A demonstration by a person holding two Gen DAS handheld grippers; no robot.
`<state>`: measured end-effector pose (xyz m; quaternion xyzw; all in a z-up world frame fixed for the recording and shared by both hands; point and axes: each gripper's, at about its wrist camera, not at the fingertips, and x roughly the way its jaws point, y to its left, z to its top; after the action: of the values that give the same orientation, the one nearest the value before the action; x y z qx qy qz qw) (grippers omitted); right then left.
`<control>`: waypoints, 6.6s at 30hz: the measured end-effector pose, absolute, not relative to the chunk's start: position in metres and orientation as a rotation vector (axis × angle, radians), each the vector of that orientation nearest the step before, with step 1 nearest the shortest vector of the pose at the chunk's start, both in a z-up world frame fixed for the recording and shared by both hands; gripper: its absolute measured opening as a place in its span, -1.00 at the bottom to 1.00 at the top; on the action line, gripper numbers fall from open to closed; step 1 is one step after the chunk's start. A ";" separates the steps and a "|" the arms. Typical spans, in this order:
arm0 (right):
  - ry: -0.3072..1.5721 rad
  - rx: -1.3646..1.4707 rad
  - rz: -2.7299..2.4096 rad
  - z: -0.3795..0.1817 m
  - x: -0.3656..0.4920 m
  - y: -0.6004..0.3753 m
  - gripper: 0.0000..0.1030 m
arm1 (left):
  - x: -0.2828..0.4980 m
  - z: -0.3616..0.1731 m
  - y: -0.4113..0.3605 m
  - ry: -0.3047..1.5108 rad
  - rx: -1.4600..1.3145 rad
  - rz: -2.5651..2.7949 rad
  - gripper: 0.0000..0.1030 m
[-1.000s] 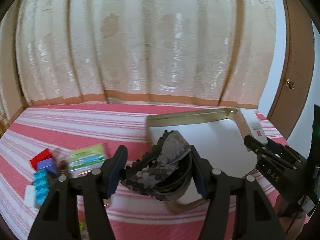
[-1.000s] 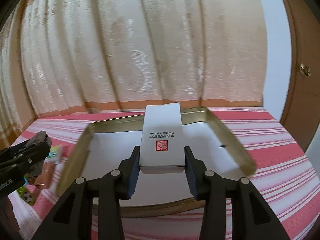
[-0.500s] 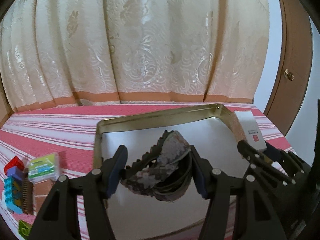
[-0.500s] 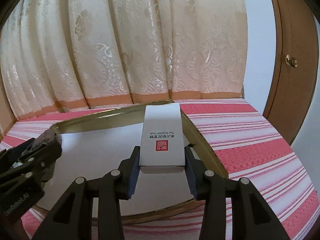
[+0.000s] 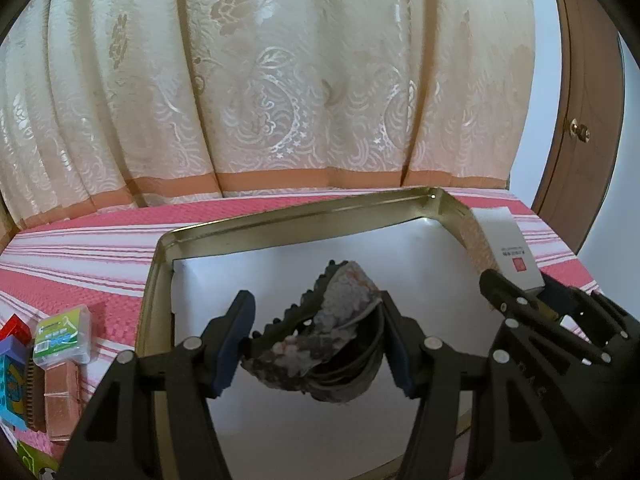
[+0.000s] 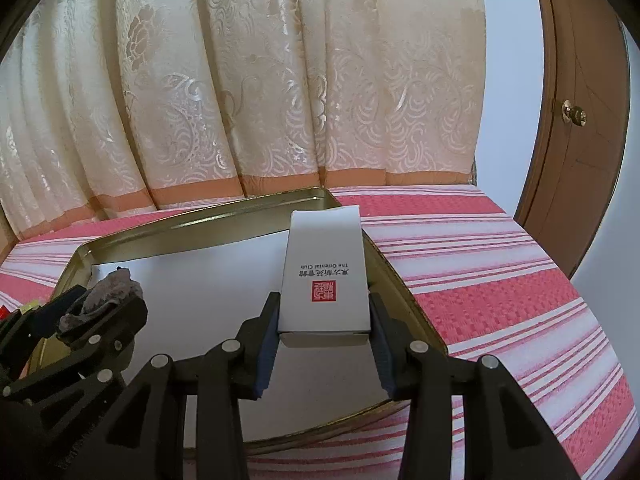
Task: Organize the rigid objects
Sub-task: 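Carry pouch and box into the gold tin and open both tools, then withdraw both tools from the tin back toward the remaining items, then grasp the green Duplo block with the right tool, then grasp the white charger plug with the left tool while the right holds the block, then carry plug and green block into the gold tin and open both tools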
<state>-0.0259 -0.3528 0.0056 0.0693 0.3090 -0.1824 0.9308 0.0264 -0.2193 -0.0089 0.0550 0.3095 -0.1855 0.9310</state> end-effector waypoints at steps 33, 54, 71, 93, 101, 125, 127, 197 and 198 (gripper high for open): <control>0.405 0.231 -0.469 0.018 -0.069 -0.354 0.61 | -0.009 0.002 -0.153 0.465 0.131 -0.255 0.99; 0.360 0.190 -0.431 0.022 -0.096 -0.284 0.61 | -0.032 0.001 -0.102 0.483 0.080 -0.256 0.99; 0.365 0.166 -0.298 0.019 -0.107 -0.219 0.61 | -0.052 0.002 -0.040 0.490 0.066 -0.201 0.99; 0.442 0.088 -0.081 0.014 -0.087 -0.113 0.61 | -0.042 -0.009 0.083 0.569 0.034 -0.001 0.99; 0.523 0.109 -0.002 0.007 -0.077 -0.084 0.61 | -0.034 -0.016 0.126 0.623 0.012 0.063 0.98; 0.878 0.025 0.118 -0.035 -0.032 -0.017 -0.34 | 0.011 -0.040 0.135 0.823 0.026 0.010 0.86; 0.870 0.000 0.141 -0.034 -0.031 -0.017 -0.34 | 0.016 -0.045 0.133 0.857 0.035 0.010 0.77; 0.387 0.247 -0.078 0.037 -0.063 -0.233 -0.34 | -0.015 0.033 -0.023 0.520 -0.051 -0.267 -0.28; 0.386 0.247 -0.086 0.037 -0.063 -0.237 -0.34 | -0.014 0.034 -0.029 0.519 -0.049 -0.276 -0.28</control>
<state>-0.0627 -0.2365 0.0371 0.1221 0.1915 -0.0425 0.9729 -0.0142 -0.0290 0.0339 -0.0244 0.2555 -0.1361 0.9569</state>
